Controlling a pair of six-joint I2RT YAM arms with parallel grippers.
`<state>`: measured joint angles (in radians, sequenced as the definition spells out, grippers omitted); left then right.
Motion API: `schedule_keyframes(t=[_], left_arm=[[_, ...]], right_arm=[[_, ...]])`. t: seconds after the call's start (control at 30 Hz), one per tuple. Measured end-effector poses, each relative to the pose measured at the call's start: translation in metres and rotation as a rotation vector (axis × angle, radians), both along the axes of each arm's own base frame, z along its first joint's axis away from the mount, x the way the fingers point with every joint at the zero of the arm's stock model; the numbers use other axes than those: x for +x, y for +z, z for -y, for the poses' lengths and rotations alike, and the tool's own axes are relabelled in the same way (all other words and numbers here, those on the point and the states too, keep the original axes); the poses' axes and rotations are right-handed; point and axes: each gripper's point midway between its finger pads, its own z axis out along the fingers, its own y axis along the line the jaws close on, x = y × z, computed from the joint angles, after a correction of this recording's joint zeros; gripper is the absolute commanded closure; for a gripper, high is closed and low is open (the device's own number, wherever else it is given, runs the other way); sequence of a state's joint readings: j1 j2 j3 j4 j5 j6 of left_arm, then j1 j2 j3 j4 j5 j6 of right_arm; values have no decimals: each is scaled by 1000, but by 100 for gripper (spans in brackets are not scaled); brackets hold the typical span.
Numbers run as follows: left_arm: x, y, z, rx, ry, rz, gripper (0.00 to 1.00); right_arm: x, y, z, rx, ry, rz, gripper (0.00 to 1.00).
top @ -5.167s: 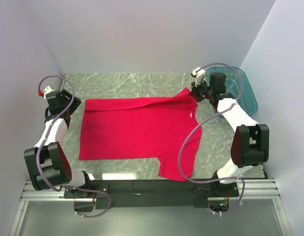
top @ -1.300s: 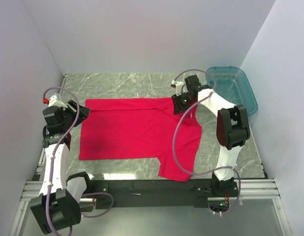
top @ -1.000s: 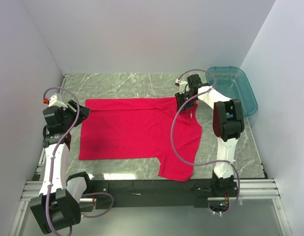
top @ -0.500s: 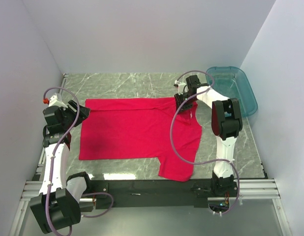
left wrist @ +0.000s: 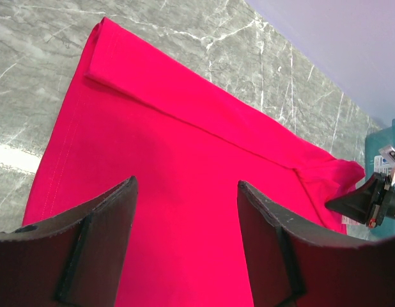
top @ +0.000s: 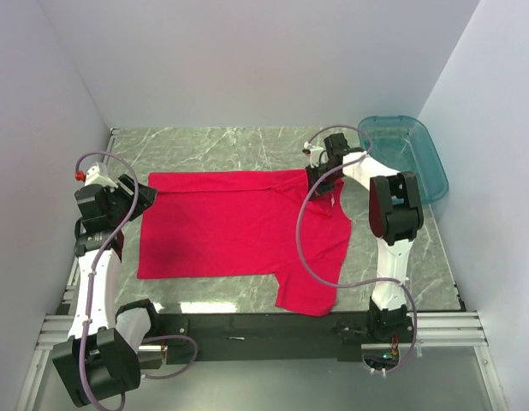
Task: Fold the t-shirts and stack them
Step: Fold the tshirt
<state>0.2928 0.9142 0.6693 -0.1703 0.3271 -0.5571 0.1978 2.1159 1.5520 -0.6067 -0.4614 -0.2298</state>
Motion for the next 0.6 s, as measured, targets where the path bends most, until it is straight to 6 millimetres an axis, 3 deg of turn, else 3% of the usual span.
schedule_keyframes(t=[0.2, 0.37, 0.43, 0.5, 0.6], left_arm=[[0, 0, 0, 0, 0, 0, 31], [0, 0, 0, 0, 0, 0, 31], [0, 0, 0, 0, 0, 0, 31], [0, 0, 0, 0, 0, 0, 31], [0, 0, 0, 0, 0, 0, 31]], right_arm=[[-19, 16, -6, 36, 42, 16, 100], [-42, 37, -32, 84, 138, 51, 100], [-51, 38, -43, 94, 170, 48, 87], [-57, 37, -51, 93, 176, 35, 59], [-49, 38, -44, 60, 131, 45, 51]])
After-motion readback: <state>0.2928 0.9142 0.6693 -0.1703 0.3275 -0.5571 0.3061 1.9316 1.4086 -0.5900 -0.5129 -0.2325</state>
